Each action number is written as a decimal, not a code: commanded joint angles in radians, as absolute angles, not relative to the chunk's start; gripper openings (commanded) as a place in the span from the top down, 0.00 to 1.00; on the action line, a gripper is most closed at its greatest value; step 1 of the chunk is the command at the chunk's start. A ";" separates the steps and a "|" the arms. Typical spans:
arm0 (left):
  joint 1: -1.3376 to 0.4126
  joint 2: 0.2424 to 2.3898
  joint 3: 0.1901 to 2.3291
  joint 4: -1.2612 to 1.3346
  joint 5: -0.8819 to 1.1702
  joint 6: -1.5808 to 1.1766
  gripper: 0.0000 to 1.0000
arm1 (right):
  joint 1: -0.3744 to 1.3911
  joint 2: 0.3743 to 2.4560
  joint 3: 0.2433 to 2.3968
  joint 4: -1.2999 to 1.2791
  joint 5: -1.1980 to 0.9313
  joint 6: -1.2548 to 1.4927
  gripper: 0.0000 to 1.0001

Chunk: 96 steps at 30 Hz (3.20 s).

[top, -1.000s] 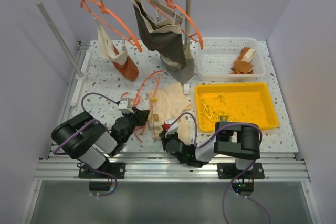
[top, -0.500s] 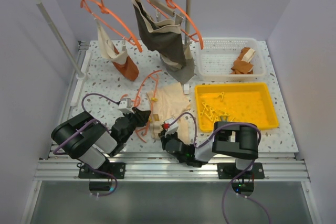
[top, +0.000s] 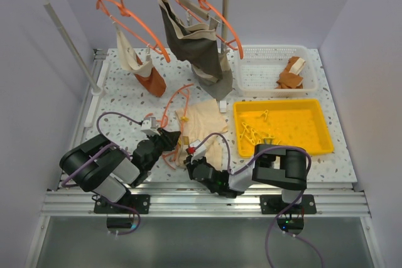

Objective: Clip the underwear to the hanger
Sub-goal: Adjust the underwear at the center of the board, then clamp the underwear onto the hanger.

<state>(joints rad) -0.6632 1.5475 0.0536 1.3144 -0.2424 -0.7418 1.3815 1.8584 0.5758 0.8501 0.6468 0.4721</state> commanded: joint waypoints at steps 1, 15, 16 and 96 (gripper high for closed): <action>-0.658 1.526 -0.215 1.896 -0.255 -0.749 1.00 | 1.387 1.870 0.563 0.721 0.589 0.514 1.00; -0.658 1.509 -0.229 1.896 -0.261 -0.750 1.00 | 1.390 1.868 0.584 0.537 0.578 0.572 1.00; -0.658 1.505 -0.229 1.896 -0.259 -0.750 1.00 | 1.390 1.864 0.583 0.531 0.581 0.575 1.00; -0.660 1.575 -0.204 1.896 -0.137 -0.865 1.00 | 1.399 1.802 0.611 0.454 0.520 0.497 1.00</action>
